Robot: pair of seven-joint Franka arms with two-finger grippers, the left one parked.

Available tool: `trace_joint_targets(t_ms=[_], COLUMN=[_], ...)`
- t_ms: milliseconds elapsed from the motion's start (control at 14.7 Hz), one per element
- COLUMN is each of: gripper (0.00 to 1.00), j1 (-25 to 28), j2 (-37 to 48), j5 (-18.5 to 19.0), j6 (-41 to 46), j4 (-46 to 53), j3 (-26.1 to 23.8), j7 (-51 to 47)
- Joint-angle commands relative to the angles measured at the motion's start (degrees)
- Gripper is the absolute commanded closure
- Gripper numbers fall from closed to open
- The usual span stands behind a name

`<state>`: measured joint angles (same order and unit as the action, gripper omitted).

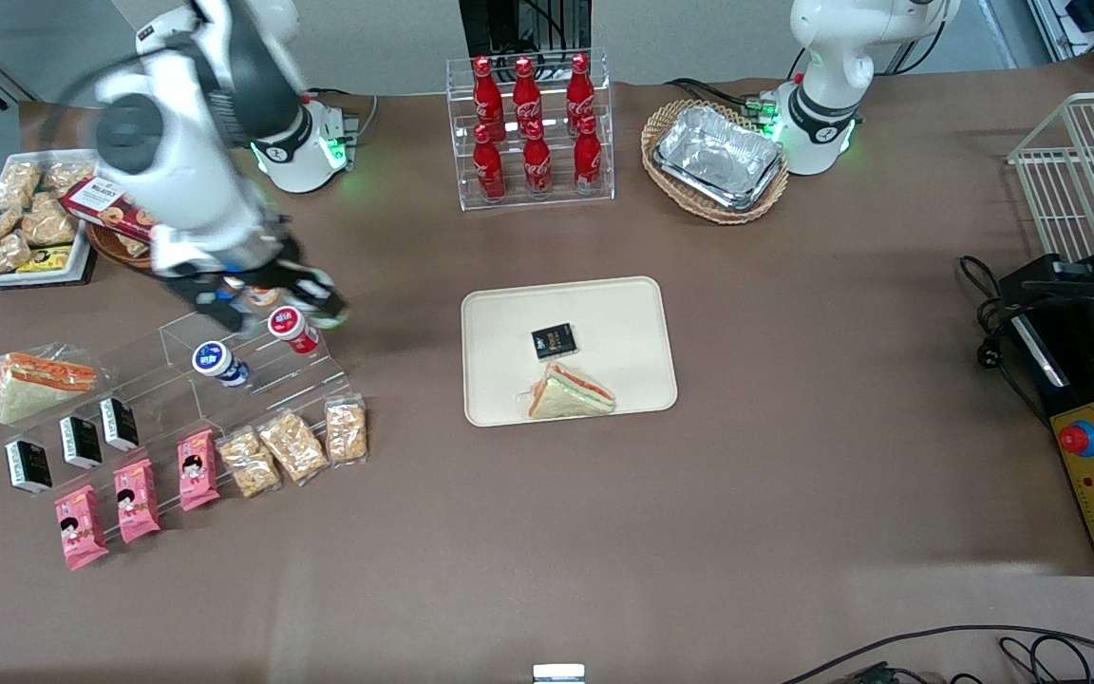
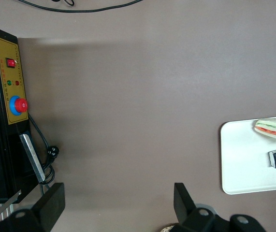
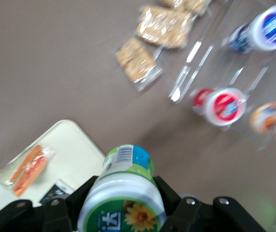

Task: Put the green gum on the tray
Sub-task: 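Lift the green gum bottle and carry it toward the cream tray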

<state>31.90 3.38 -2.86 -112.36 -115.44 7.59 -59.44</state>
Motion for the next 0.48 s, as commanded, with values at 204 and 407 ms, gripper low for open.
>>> trace_joint_targets(t_ms=[204,407], gripper=[0.55,0.55], j1=[11.33,13.45], j2=[-14.35,-17.96], j5=[-1.01,-1.01], j6=[-14.62,-22.7], j4=[0.84,-2.85], j3=[0.68,0.68], j7=[-13.6,-13.86])
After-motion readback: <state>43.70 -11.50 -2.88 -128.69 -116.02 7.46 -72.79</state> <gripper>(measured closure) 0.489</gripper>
